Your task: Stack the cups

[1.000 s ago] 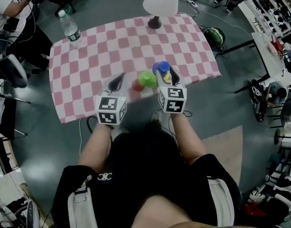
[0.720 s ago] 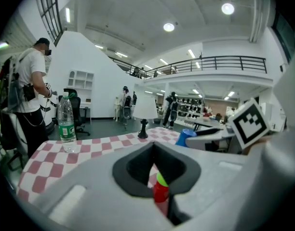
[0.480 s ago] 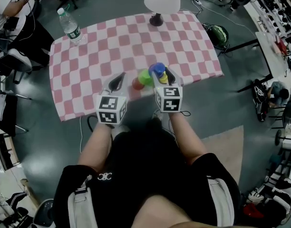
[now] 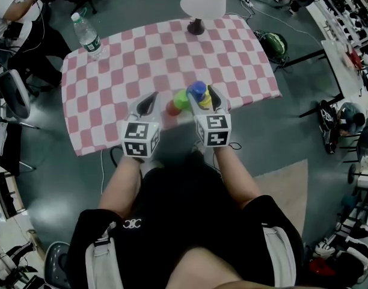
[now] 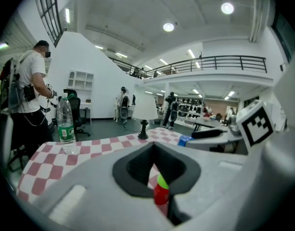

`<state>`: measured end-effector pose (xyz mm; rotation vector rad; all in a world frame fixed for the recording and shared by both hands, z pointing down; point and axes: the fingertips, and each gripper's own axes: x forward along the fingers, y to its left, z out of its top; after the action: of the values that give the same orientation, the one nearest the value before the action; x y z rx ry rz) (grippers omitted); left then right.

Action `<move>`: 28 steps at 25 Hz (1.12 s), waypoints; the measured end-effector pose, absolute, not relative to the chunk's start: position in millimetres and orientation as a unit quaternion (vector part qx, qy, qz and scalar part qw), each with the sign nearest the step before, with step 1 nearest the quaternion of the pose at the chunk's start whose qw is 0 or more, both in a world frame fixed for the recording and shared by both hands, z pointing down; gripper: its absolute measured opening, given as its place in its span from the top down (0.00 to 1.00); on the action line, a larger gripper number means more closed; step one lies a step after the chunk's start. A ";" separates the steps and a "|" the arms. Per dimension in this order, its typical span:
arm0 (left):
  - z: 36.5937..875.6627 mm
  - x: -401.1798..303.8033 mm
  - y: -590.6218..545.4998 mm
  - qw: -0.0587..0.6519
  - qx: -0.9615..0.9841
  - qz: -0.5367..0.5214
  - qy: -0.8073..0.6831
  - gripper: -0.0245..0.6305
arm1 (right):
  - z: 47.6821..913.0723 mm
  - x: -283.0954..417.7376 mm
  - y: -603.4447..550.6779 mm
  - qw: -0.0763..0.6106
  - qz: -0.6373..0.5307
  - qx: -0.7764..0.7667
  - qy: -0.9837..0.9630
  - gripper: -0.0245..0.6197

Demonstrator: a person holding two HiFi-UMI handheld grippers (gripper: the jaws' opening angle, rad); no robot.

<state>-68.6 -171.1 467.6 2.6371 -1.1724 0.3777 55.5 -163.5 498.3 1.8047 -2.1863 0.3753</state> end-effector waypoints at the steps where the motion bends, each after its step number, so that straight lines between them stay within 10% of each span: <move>1: 466.3 -68.1 -172.3 0.114 0.900 0.128 -0.401 0.96 | 490.9 56.2 -163.2 0.131 0.124 0.627 -0.757 0.56; 10: 445.7 -60.8 -185.7 0.088 0.901 0.105 -0.412 0.96 | 423.0 98.6 -158.5 0.017 0.059 0.666 -0.744 0.57; 16: 435.1 -56.3 -192.3 0.073 0.898 0.095 -0.424 0.96 | 411.0 158.4 -156.4 -0.011 0.035 0.729 -0.684 0.96; 28: 431.6 -52.7 -203.9 0.063 0.889 0.095 -0.443 0.96 | 422.6 176.0 -165.2 0.001 0.041 0.720 -0.693 0.96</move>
<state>-52.7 -203.9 431.6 2.6858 -1.3393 0.2856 176.0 -165.2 422.6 2.2586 -2.1758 0.1288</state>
